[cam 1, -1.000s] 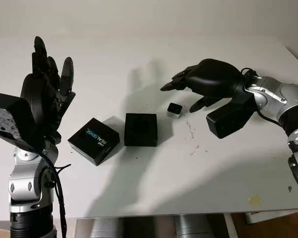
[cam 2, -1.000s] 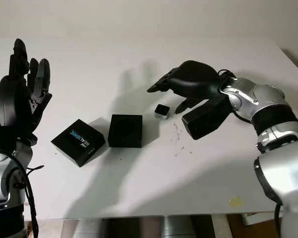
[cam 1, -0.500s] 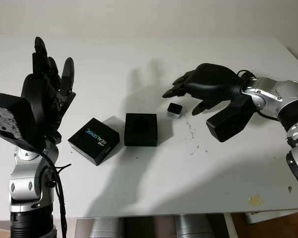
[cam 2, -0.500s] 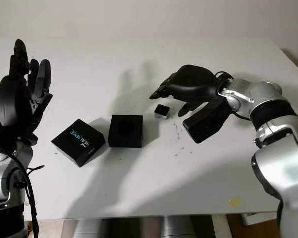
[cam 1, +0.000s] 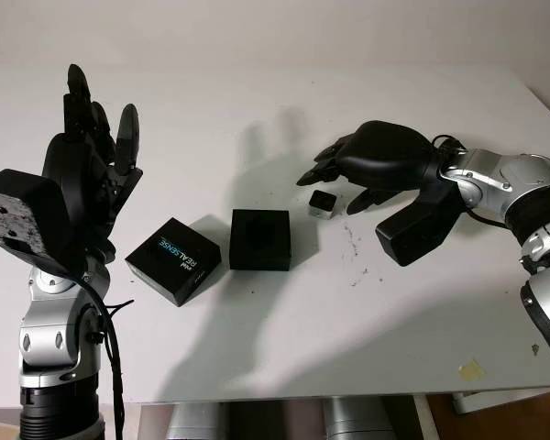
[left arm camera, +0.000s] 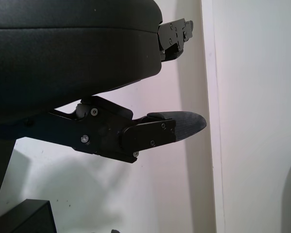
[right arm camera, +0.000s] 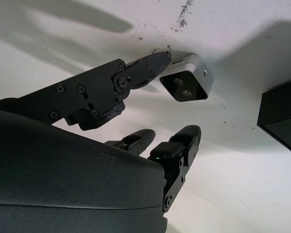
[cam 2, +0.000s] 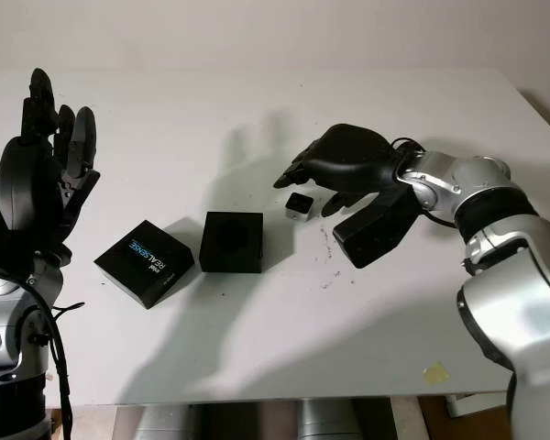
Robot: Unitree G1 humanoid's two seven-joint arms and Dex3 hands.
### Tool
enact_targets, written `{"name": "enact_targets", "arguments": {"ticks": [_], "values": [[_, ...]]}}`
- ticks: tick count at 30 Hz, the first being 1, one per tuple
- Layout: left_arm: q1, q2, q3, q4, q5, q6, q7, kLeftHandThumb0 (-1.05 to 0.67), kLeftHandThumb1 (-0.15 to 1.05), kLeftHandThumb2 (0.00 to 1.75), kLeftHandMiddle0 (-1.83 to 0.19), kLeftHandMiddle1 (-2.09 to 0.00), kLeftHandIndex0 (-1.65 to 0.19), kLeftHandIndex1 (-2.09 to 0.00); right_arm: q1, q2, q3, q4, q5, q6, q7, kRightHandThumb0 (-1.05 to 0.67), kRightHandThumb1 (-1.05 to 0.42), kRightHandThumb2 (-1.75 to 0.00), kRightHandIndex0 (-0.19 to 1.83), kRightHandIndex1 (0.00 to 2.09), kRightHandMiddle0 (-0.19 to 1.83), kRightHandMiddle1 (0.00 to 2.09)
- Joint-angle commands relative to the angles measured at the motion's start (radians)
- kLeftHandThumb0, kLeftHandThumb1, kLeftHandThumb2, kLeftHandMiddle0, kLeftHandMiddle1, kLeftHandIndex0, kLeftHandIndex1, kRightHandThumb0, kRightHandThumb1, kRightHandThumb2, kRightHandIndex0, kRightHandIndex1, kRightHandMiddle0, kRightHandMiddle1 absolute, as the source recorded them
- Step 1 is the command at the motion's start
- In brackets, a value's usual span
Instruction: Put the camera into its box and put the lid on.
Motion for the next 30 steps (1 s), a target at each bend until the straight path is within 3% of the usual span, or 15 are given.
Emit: {"name": "enact_targets", "arguments": {"ticks": [1,23,30], "values": [[-0.012,0.004,0.002,-0.017,-0.001,-0.004,0.001,-0.49,1.05,0.52,0.19,0.00,0.19,0.00,0.006,0.002,0.005,0.004,0.002,0.006,-0.015,-0.25,-0.86,-0.05,0.56,0.09,0.59,0.11],[0.002,-0.004,0.001,-0.021,-0.001,-0.022,0.003,-0.50,1.05,0.50,0.19,0.00,0.19,0.00,0.033,0.046,0.042,0.056,-0.010,0.063,-0.060,-0.26,-0.89,-0.05,0.58,0.07,0.60,0.08],[-0.003,-0.016,0.001,-0.023,-0.011,-0.020,0.007,-0.49,1.05,0.48,0.19,0.00,0.19,0.00,0.035,0.048,0.092,0.055,-0.065,0.104,-0.185,-0.34,-0.88,-0.05,0.49,0.02,0.65,0.10]]}}
